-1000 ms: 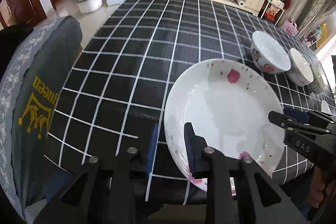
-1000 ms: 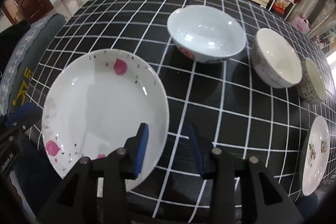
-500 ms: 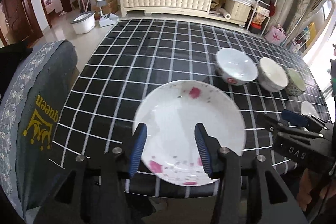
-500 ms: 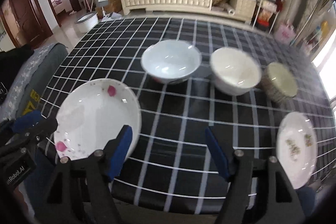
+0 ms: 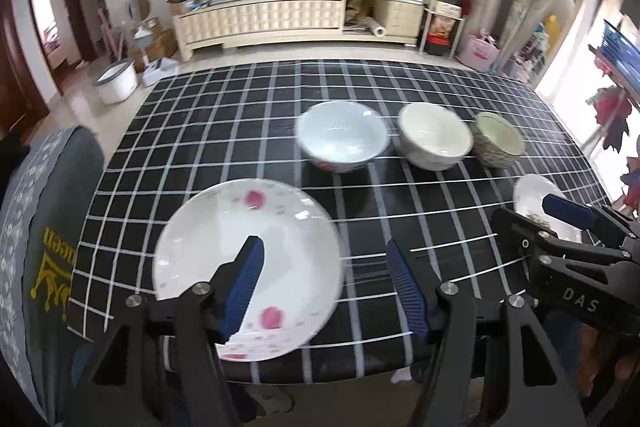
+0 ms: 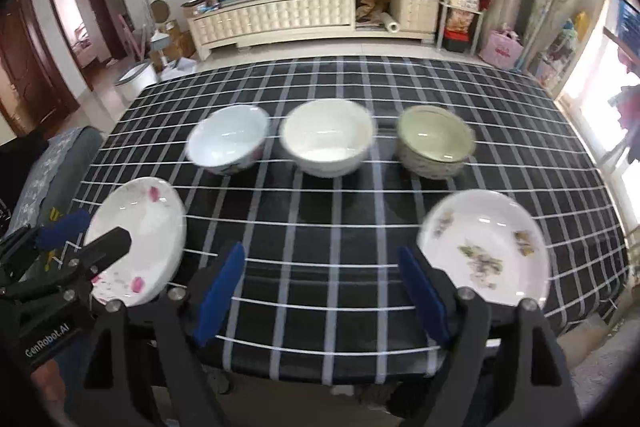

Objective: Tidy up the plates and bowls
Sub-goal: 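Open both grippers and raise them off the stacked plates, then move both grippers to the cartoon-print plate rim and close on it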

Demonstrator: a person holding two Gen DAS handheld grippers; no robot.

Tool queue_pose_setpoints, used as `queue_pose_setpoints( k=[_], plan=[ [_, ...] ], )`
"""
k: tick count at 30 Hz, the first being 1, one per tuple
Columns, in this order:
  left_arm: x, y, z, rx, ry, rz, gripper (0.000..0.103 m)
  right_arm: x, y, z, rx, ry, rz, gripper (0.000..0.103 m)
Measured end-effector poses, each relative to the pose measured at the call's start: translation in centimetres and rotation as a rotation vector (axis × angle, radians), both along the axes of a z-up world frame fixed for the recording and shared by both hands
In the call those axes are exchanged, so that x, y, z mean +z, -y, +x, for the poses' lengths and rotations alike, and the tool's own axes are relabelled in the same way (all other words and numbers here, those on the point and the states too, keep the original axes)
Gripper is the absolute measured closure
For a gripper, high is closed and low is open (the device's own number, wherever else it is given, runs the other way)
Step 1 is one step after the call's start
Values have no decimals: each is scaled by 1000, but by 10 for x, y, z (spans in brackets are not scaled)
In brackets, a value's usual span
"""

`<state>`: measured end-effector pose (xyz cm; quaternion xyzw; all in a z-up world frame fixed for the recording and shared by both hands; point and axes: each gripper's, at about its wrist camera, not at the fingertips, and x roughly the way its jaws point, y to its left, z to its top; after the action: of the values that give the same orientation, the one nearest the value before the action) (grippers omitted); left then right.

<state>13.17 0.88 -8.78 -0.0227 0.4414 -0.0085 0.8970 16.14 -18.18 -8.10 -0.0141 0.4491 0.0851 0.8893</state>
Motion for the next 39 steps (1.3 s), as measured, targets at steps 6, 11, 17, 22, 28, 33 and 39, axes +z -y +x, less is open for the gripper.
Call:
queue_pose_setpoints(
  k=[6, 11, 17, 22, 28, 33, 39],
  plan=[
    [2, 44, 5, -71, 45, -24, 42, 4, 47, -5, -56, 9, -2, 11],
    [-3, 74, 16, -108, 4, -66, 42, 9, 84, -10, -78, 46, 8, 4],
    [-6, 114, 25, -169, -25, -75, 42, 8, 123, -5, -116, 9, 61, 4],
    [-7, 148, 33, -226, -39, -81, 42, -3, 144, -1, -115, -24, 31, 4],
    [-15, 186, 43, -280, -53, -37, 42, -18, 160, 5, -109, -49, -43, 4],
    [-29, 205, 54, -298, -79, -14, 42, -33, 184, 15, -144, -88, -23, 4],
    [-50, 215, 71, -300, -150, -54, 42, -52, 200, 31, -161, -136, -63, 4]
  ],
)
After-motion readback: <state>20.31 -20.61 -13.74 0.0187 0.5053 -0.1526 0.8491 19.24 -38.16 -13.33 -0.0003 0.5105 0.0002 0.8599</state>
